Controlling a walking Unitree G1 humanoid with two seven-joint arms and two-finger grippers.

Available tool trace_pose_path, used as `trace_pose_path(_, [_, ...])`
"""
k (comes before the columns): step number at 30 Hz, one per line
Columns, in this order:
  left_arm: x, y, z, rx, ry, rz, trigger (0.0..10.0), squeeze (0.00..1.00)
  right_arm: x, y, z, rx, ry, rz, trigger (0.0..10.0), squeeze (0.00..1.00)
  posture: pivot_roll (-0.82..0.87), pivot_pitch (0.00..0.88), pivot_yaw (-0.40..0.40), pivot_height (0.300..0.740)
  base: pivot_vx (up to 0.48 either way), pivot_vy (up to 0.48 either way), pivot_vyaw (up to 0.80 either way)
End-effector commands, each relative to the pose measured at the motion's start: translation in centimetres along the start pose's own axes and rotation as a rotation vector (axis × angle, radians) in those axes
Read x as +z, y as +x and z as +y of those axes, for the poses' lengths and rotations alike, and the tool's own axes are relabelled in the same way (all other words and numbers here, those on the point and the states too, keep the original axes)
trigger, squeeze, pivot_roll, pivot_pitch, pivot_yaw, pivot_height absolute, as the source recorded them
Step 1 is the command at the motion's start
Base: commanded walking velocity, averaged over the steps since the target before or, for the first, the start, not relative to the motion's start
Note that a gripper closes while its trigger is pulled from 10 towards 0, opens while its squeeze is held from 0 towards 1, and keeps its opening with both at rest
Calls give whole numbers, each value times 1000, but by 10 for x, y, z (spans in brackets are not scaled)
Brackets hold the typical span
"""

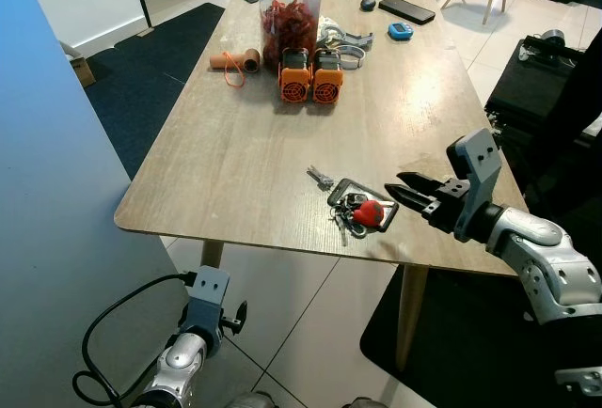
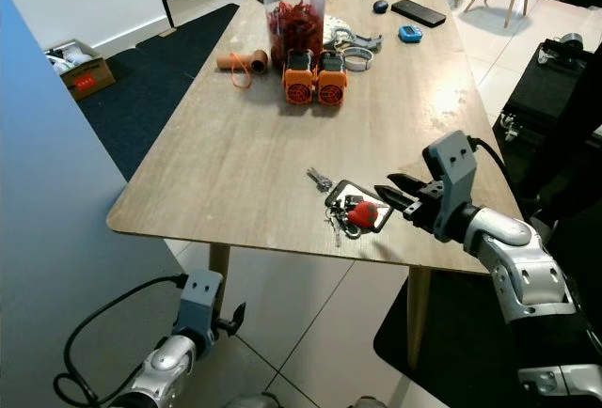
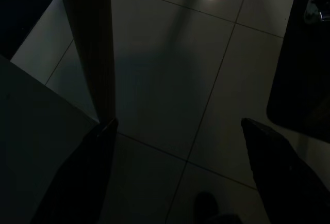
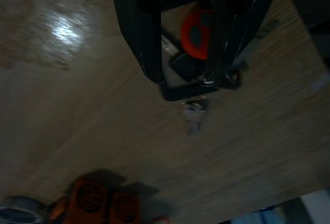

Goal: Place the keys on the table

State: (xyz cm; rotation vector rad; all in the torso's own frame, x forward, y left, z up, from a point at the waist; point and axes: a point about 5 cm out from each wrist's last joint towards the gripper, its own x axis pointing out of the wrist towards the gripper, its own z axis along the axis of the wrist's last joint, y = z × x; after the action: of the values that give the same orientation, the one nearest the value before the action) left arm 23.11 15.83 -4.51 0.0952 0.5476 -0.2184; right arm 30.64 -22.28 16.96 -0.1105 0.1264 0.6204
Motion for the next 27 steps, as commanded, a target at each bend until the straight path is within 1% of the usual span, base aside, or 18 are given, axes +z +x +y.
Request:
trace_pose_path(1, [-2, -1, -1, 1, -9, 6, 10000, 0, 3, 0, -4, -29, -10, -17, 10000, 0, 38, 70, -12, 740, 0, 0, 0])
trace_pose_path(3, [-2, -1, -1, 2, -9, 6, 10000, 0, 7, -5, -20, -159, -19, -57, 10000, 0, 41, 70, -13, 740, 0, 0, 0])
trace_pose_path(4, [-2, -1, -1, 2, -9, 6, 10000, 0, 7, -5, -20, -159, -19, -57, 10000, 0, 41, 70, -13, 740, 0, 0, 0])
trace_pose_path(6, [-2, -1, 0, 4, -9, 6, 10000, 0, 13, -18, -50, -418, 3, -133, 10000, 0, 43, 70, -15, 740, 0, 0, 0])
trace_pose_path(7, [-2, -1, 0, 4, -9, 6, 10000, 0, 13, -18, -50, -418, 3, -133, 10000, 0, 43, 70, -15, 740, 0, 0, 0])
trace_pose_path(9, [-3, -1, 0, 6, -10, 6, 10000, 0, 12, -44, -80, -707, 95, -225, 10000, 0, 44, 71, -16, 740, 0, 0, 0])
trace_pose_path(10, [-4, -2, 1, 8, -9, 9, 10000, 0, 5, -66, -97, -888, 178, -271, 10000, 0, 44, 69, -18, 740, 0, 0, 0])
trace_pose_path(12, [-6, -3, 2, 13, -9, 16, 10000, 0, -21, -110, -117, -1184, 348, -309, 10000, 0, 44, 70, -19, 740, 0, 0, 0])
trace_pose_path(14, [-6, -3, 2, 13, -9, 16, 10000, 0, -21, -110, -117, -1184, 348, -309, 10000, 0, 44, 70, -19, 740, 0, 0, 0])
trace_pose_path(15, [-7, -4, 3, 15, -10, 19, 10000, 0, -44, -137, -121, -1334, 464, -321, 10000, 0, 45, 70, -20, 740, 0, 0, 0])
trace_pose_path(17, [-8, -5, 4, 18, -11, 21, 10000, 0, -79, -172, -118, -1512, 604, -316, 10000, 0, 48, 68, -23, 740, 0, 0, 0])
trace_pose_path(18, [-9, -5, 4, 20, -12, 22, 10000, 0, -100, -188, -110, -1581, 675, -310, 10000, 0, 48, 67, -24, 740, 0, 0, 0])
trace_pose_path(20, [-9, -5, 5, 21, -12, 22, 10000, 0, -132, -208, -93, -1667, 738, -258, 10000, 0, 49, 67, -25, 740, 0, 0, 0])
trace_pose_path(22, [-9, -5, 5, 23, -13, 22, 10000, 0, -161, -218, -72, -1708, 770, -147, 10000, 0, 51, 65, -26, 740, 0, 0, 0])
trace_pose_path(23, [-9, -5, 5, 23, -13, 22, 10000, 0, -161, -218, -72, -1708, 770, -147, 10000, 0, 51, 65, -26, 740, 0, 0, 0])
trace_pose_path(24, [-8, -5, 5, 23, -13, 22, 10000, 0, -173, -220, -63, -1722, 786, -95, 10000, 0, 51, 65, -26, 740, 0, 0, 0])
trace_pose_path(26, [-8, -5, 5, 23, -13, 22, 10000, 0, -173, -220, -63, -1722, 786, -95, 10000, 0, 51, 65, -26, 740, 0, 0, 0])
trace_pose_path(27, [-8, -5, 5, 24, -14, 23, 10000, 0, -195, -215, -43, -1679, 811, 45, 10000, 0, 48, 64, -25, 740, 0, 0, 0])
